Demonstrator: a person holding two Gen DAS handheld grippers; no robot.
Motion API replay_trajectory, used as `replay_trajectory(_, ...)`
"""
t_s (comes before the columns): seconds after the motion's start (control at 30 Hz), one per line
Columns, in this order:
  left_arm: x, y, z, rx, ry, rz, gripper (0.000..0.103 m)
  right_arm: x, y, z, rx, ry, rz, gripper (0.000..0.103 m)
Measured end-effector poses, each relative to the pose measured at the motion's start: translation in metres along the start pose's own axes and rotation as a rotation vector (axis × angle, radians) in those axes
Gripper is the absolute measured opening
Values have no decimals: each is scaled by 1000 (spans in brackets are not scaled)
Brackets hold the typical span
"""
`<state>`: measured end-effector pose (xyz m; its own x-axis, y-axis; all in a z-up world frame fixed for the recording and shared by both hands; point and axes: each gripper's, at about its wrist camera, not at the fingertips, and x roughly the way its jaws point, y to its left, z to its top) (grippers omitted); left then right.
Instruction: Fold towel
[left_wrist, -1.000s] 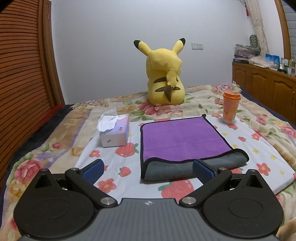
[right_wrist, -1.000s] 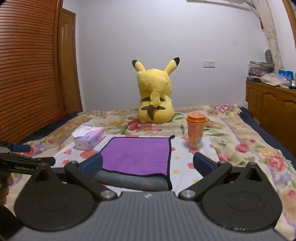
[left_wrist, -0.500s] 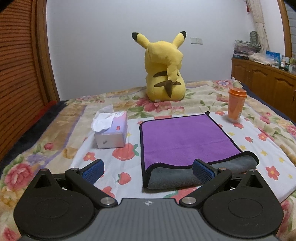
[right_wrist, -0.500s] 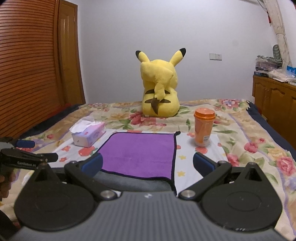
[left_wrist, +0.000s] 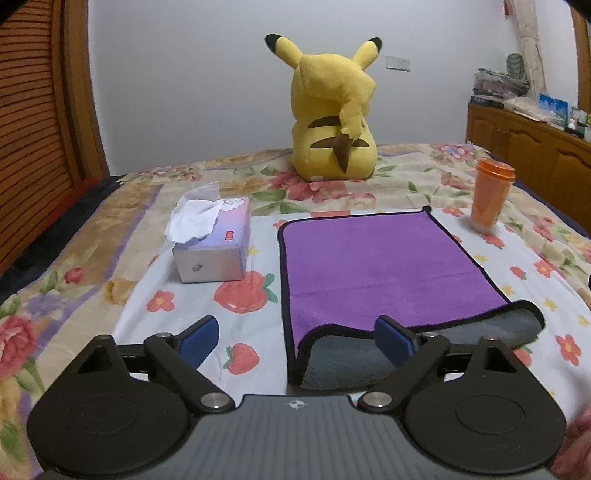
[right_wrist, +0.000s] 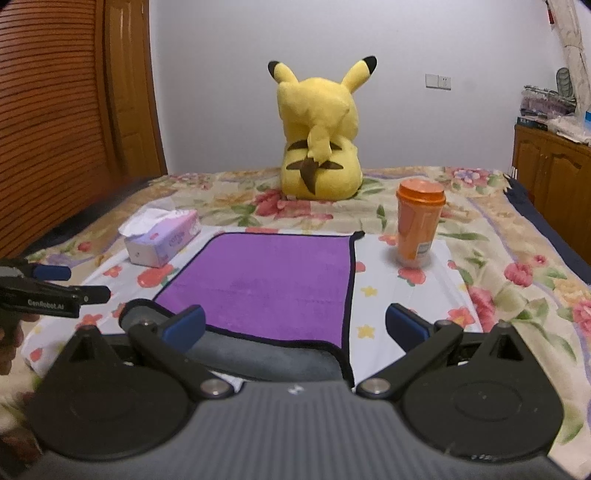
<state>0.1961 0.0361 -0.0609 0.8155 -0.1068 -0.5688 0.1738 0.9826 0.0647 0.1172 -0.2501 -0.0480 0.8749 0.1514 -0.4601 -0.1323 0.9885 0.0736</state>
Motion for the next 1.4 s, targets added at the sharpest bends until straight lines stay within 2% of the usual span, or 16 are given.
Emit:
replay_trajectory(0.3, 32, 5, 1, -18, 48, -34, 86, 32, -9, -2, 10, 55, 1, 103)
replay_trajectory(0.37, 38, 7, 2, -25, 57, -55, 79, 39, -11, -2, 15, 68, 0, 103)
replay_trajectory(0.47, 47, 6, 2, -28, 82, -82, 73, 50, -15, -3, 26, 89, 5, 103)
replay_trajectory(0.73, 66, 5, -8, -12, 152, -90, 69, 72, -26, -12, 63, 159, 19, 102)
replay_trajectory(0.77, 68, 7, -10, -19, 162, -93, 67, 75, -27, -13, 67, 169, 24, 101)
replay_trajectory(0.83, 71, 11, -12, -34, 175, -98, 64, 79, -27, -16, 71, 192, 34, 88)
replay_trajectory(1.17, 74, 9, -18, -26, 188, -130, 47, 90, -36, -24, 109, 256, 86, 81)
replay_trajectory(1.27, 75, 10, -19, -28, 192, -139, 44, 93, -37, -23, 105, 271, 92, 76)
replay_trajectory(1.4, 77, 10, -20, -29, 198, -150, 42, 96, -39, -23, 98, 302, 106, 65)
